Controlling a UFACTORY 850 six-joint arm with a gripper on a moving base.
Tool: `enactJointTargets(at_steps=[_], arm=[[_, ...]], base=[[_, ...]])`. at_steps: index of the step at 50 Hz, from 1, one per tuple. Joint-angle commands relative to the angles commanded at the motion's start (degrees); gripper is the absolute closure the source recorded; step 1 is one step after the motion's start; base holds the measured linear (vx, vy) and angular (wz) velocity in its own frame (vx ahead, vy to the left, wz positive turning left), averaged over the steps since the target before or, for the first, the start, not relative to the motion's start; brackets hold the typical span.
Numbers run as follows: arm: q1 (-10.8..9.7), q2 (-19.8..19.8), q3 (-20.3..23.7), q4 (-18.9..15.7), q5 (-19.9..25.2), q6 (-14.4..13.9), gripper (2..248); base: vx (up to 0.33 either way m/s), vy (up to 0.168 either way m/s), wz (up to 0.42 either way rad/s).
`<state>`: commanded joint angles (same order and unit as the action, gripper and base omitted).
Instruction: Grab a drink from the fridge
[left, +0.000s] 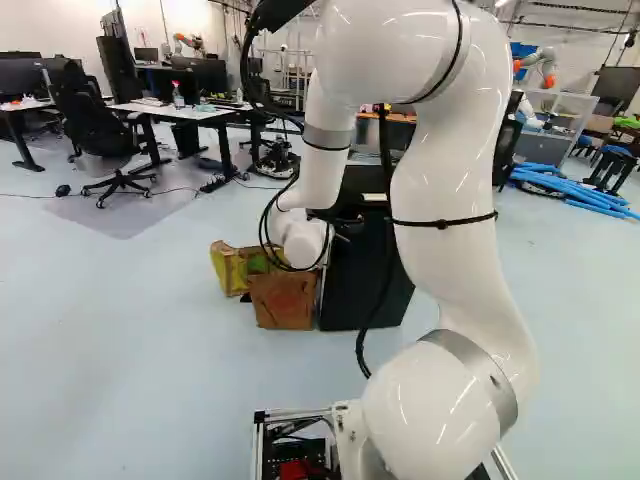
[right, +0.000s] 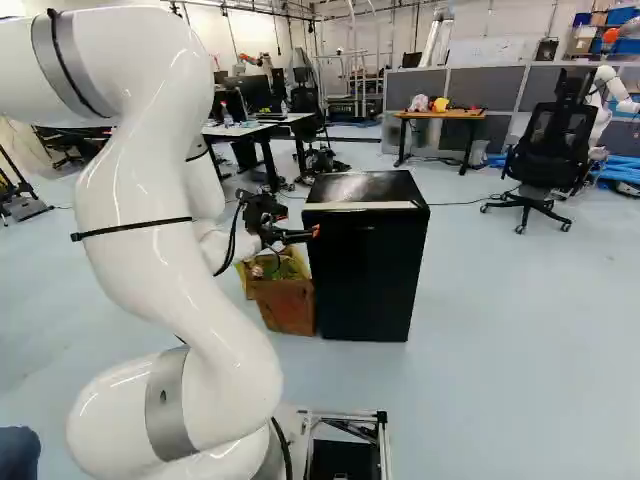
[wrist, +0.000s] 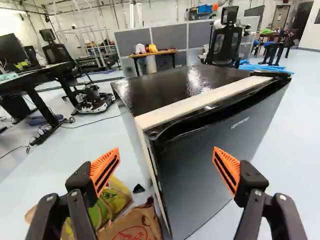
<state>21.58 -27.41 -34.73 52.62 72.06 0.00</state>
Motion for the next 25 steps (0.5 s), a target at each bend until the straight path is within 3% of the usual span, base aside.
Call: enactJointTargets(at_steps=[25], arm=[[0.35,-1.68,-2.51,4.12,0.00,0.00,3]], base=[[0.000,0.000,0.000]])
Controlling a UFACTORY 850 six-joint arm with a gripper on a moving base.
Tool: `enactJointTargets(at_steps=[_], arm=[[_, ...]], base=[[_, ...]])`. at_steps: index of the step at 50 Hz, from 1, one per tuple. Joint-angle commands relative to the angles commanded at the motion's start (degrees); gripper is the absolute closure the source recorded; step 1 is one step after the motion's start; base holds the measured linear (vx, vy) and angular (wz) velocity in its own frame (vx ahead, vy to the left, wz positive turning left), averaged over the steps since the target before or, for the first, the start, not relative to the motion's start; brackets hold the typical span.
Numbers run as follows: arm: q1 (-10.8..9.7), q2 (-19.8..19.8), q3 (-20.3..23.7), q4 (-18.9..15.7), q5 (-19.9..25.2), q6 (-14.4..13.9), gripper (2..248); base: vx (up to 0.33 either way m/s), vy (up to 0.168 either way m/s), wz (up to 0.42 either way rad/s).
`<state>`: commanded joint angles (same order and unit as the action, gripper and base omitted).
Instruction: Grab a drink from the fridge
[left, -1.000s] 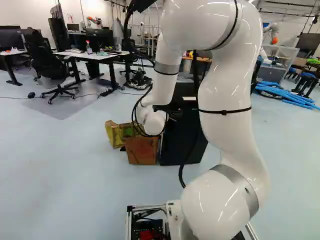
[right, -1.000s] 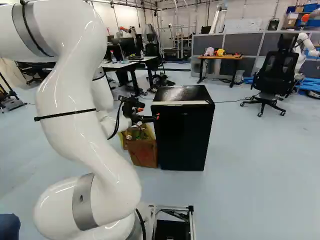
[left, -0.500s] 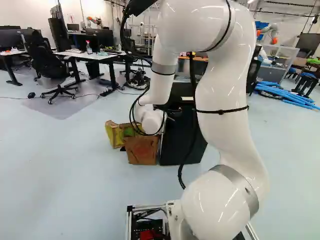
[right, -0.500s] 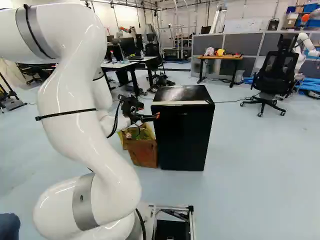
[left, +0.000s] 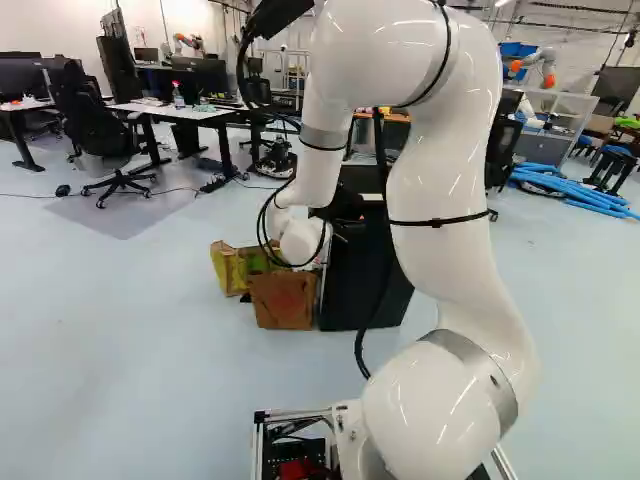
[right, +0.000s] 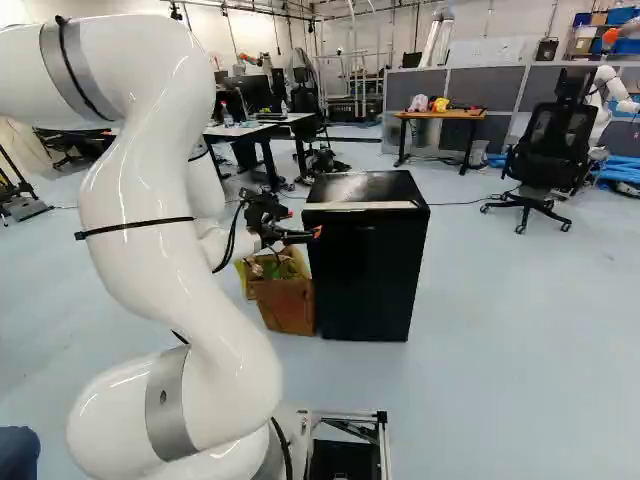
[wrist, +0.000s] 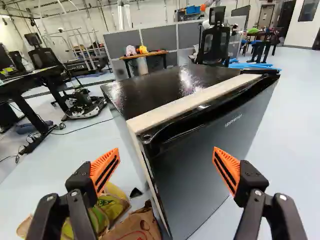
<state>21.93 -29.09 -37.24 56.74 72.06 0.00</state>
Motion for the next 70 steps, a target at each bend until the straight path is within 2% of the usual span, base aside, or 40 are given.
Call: enactJointTargets(at_steps=[24,70], arm=[[-0.02,-0.92,-1.41,3.21,0.00,0.00,3],[-0.08,-1.72,-2.64,3.25,0.00,0.00,3]], base=[[0.000,0.000,0.000],[0.000,0.000,0.000]])
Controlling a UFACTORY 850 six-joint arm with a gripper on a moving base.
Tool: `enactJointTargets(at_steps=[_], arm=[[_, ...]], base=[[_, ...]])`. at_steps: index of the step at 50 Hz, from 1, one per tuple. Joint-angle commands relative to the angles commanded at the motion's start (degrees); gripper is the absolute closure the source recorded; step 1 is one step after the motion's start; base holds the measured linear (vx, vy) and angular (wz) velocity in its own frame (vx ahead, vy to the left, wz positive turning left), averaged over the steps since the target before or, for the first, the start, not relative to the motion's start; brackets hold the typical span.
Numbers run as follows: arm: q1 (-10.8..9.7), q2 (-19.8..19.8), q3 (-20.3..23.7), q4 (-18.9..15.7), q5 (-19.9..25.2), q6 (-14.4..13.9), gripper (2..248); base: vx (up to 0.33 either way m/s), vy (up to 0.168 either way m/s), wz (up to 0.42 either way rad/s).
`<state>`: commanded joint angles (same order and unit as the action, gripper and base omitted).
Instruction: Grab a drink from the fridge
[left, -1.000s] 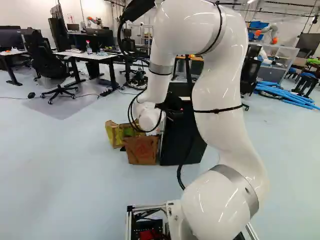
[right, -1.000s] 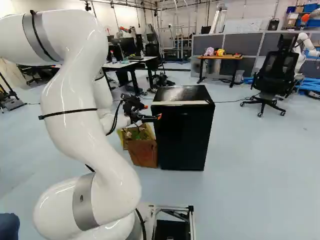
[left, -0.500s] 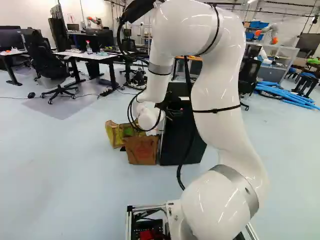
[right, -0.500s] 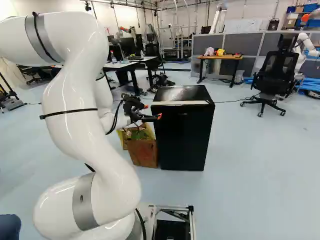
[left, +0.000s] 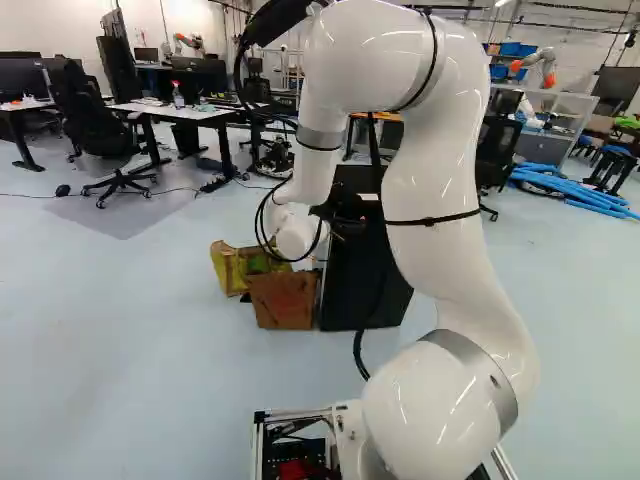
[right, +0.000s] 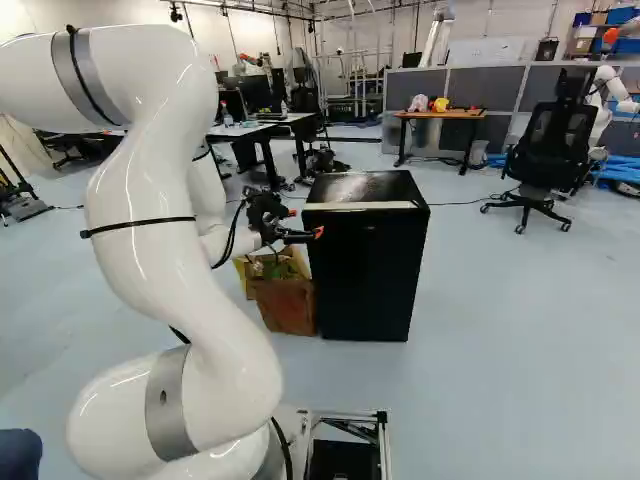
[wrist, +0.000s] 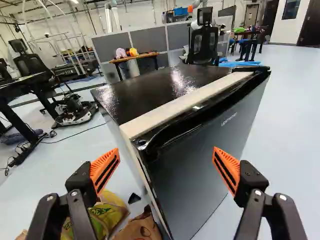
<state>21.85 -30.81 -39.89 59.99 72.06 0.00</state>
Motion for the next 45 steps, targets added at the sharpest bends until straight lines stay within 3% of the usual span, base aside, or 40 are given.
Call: enactJointTargets(at_steps=[45], arm=[[-0.24,-0.71,-1.11,3.53,0.00,0.00,3]], base=[[0.000,0.000,0.000]])
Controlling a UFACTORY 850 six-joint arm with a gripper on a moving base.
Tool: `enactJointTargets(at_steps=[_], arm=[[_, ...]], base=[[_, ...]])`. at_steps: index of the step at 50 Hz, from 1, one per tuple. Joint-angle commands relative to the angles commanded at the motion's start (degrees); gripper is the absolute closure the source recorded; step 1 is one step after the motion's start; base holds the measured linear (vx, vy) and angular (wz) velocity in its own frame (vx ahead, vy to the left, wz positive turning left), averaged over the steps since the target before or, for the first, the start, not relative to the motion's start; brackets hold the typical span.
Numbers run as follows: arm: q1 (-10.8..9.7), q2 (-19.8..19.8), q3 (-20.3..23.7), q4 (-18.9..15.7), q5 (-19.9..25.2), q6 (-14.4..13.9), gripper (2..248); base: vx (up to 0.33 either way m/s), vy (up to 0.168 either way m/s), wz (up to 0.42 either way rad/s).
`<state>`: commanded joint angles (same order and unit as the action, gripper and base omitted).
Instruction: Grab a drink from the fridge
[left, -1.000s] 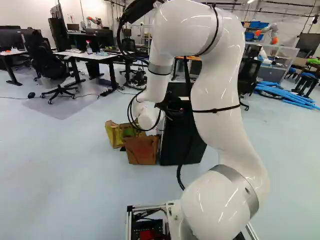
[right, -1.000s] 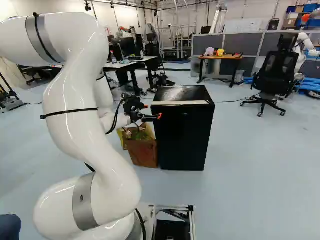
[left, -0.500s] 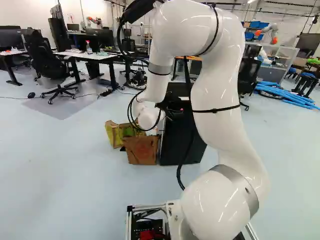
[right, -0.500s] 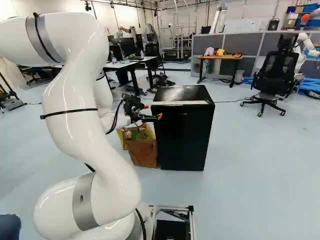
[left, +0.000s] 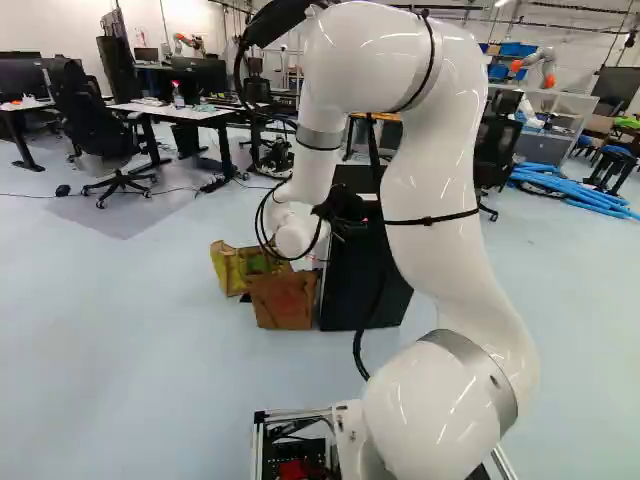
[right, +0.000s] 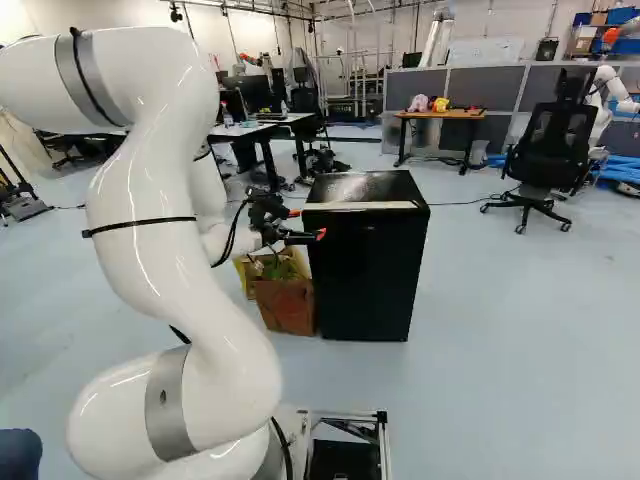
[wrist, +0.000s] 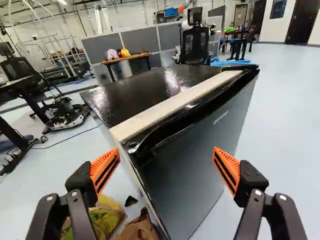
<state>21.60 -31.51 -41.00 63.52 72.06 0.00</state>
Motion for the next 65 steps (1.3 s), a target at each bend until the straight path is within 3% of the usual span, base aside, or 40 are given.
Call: enactJointTargets(at_steps=[65], arm=[[-0.41,-1.18,-1.89,6.64,0.00,0.00,3]], base=[[0.000,0.000,-0.001]])
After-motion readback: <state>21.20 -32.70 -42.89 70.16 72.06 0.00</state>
